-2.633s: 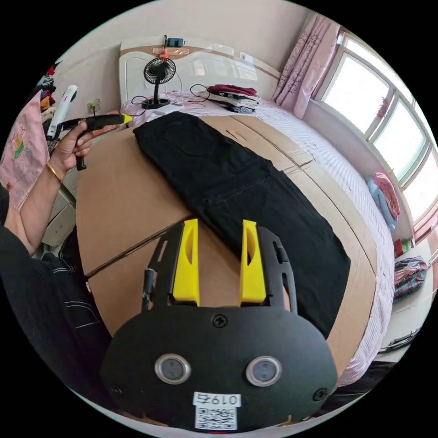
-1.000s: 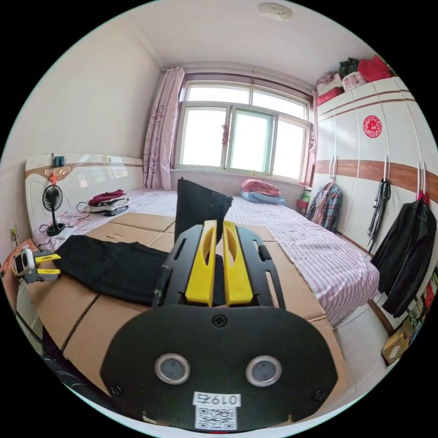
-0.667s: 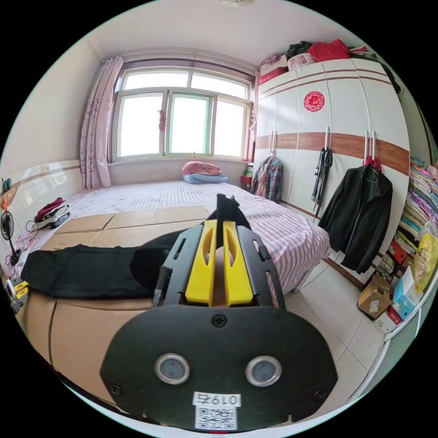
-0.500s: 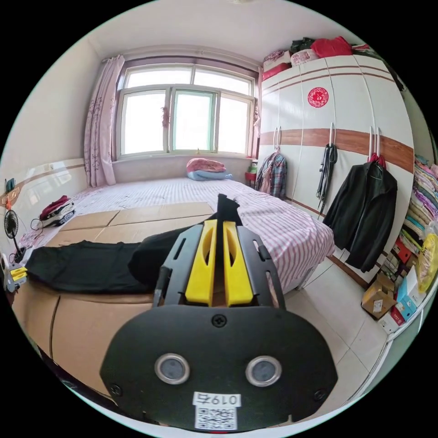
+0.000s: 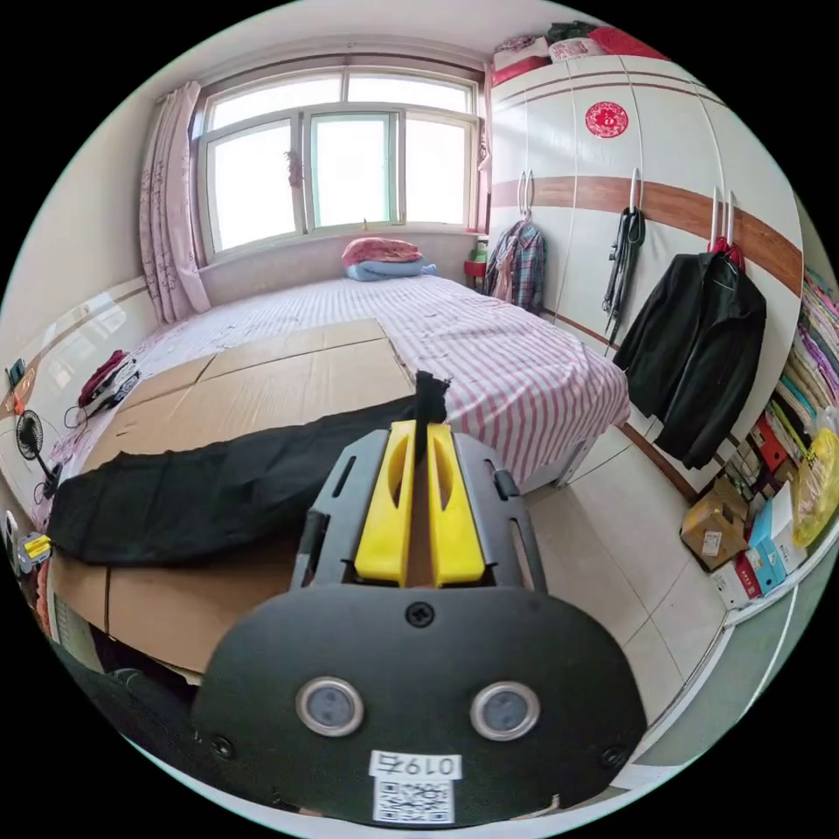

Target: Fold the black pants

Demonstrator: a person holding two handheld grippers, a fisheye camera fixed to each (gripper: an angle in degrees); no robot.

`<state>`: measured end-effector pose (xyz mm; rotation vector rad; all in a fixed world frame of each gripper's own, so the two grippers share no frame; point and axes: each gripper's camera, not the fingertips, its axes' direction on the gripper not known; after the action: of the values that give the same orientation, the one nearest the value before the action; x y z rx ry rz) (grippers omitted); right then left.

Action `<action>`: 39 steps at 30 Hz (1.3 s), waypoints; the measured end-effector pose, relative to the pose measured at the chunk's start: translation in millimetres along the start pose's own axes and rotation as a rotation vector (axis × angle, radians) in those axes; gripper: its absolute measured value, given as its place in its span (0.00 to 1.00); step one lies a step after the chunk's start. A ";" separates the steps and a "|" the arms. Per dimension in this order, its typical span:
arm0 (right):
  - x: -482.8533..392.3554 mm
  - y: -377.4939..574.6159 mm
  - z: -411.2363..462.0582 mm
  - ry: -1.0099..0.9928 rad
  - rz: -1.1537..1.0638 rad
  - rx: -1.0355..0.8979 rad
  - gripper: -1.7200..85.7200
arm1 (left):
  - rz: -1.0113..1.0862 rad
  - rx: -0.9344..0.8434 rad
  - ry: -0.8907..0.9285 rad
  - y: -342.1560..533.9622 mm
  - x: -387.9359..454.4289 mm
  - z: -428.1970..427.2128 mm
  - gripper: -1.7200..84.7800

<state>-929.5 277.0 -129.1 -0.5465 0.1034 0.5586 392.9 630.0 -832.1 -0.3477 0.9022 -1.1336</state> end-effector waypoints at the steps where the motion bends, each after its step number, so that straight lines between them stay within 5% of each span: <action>1: -0.2 0.6 2.2 0.015 -0.007 -0.013 0.02 | 0.011 -0.003 -0.017 3.5 2.0 -0.7 0.02; 9: -22.4 -4.6 49.1 0.195 -0.245 -0.297 0.06 | 0.032 0.051 0.100 28.4 -30.9 -5.0 0.02; 16: -30.5 -3.4 44.7 0.292 -0.290 -0.236 0.08 | -0.064 0.106 0.122 44.0 -62.6 -10.4 0.03; 26: -78.4 11.0 -0.8 0.433 -0.347 0.187 0.01 | 0.018 0.066 -0.032 44.2 -62.5 -15.2 0.03; 32: -128.8 25.7 9.8 0.134 -0.577 0.147 0.01 | -0.274 0.185 0.123 63.9 -120.9 -32.6 0.03; 39: -157.9 53.5 9.1 -0.113 -0.892 0.051 0.05 | -0.421 0.281 0.003 58.2 -151.4 -69.4 0.03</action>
<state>-1092.0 244.6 -108.6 -0.4542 -0.2295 -0.2831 356.4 802.0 -846.2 -0.3116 0.6748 -1.6285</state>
